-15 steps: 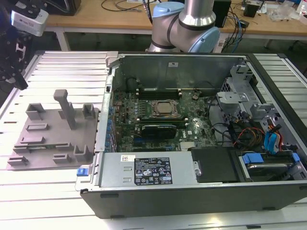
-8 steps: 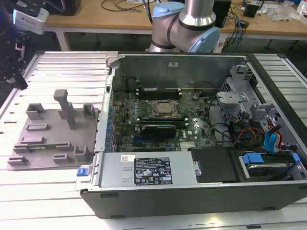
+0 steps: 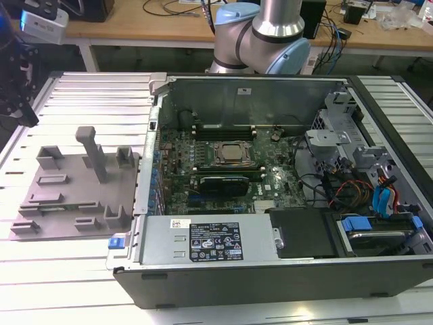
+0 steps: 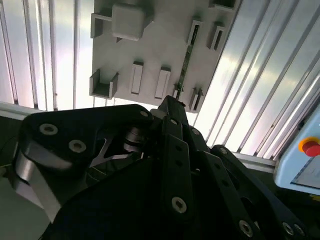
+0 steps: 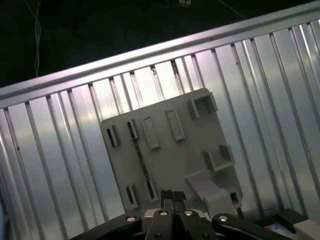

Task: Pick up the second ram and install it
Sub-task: 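Pick up the second ram and move it above second insertion slot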

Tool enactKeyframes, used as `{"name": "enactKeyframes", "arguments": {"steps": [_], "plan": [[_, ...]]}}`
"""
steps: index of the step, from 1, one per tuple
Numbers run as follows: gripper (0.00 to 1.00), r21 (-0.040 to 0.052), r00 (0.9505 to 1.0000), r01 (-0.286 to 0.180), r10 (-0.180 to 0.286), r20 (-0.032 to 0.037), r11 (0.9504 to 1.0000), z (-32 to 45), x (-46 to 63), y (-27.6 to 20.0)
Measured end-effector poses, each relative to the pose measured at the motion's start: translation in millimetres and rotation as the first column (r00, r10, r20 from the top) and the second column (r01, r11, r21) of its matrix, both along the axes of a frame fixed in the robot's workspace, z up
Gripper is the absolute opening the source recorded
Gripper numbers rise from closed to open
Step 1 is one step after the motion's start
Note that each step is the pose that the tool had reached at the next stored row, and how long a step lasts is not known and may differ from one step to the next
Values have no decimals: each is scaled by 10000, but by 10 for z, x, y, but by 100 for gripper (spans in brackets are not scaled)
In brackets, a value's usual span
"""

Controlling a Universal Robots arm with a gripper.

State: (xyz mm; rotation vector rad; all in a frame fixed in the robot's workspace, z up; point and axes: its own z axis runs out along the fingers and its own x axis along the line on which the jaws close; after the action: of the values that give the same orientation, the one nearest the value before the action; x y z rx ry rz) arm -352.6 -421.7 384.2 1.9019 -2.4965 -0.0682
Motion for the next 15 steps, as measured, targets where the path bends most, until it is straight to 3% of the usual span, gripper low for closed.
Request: {"name": "enactKeyframes", "arguments": {"steps": [7, 11, 15], "plan": [[8, 0, 9963, -855, 855, 0, 9963, 0, 0, 0], [8, 1, 9911, -1331, 1331, 0, 9911, 0, 0, 0], [8, 0, 9821, -1884, 1884, 0, 9821, 0, 0, 0]]}}
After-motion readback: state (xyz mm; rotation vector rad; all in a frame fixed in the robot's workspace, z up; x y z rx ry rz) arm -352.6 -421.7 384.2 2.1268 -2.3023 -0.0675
